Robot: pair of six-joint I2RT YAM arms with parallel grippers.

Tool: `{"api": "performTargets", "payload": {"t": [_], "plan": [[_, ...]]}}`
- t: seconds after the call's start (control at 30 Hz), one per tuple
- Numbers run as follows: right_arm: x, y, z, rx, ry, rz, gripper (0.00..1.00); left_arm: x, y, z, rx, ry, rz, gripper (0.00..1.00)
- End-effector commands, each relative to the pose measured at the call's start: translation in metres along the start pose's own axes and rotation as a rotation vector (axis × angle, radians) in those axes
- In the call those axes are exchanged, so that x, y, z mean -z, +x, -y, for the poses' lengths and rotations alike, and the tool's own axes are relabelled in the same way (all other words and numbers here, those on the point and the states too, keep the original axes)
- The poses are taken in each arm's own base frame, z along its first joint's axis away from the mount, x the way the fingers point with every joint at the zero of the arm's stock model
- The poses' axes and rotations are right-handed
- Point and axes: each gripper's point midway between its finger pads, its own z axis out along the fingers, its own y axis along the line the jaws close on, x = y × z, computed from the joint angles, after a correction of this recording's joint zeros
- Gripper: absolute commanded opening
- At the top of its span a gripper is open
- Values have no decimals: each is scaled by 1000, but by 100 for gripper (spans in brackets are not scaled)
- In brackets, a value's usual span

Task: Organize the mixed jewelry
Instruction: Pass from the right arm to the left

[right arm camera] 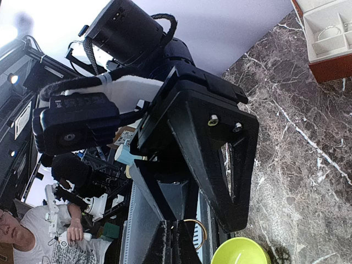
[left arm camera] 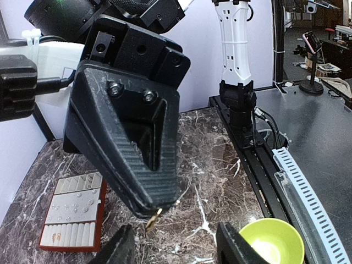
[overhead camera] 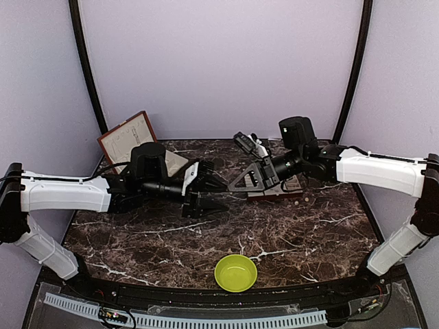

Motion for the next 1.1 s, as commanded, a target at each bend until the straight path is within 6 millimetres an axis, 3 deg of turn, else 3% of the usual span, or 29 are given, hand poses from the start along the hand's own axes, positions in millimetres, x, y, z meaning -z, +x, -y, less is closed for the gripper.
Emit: {"api": "performTargets", "payload": {"t": [0.0, 0.9, 1.07], "plan": [[-5, -6, -12, 42, -40, -6, 0, -2, -7, 0, -11, 17, 10, 51], [-7, -3, 3, 24, 19, -11, 0, -4, -14, 7, 37, 70, 34, 2], [-5, -5, 11, 26, 50, 1, 0, -4, -16, 8, 59, 78, 39, 0]]}}
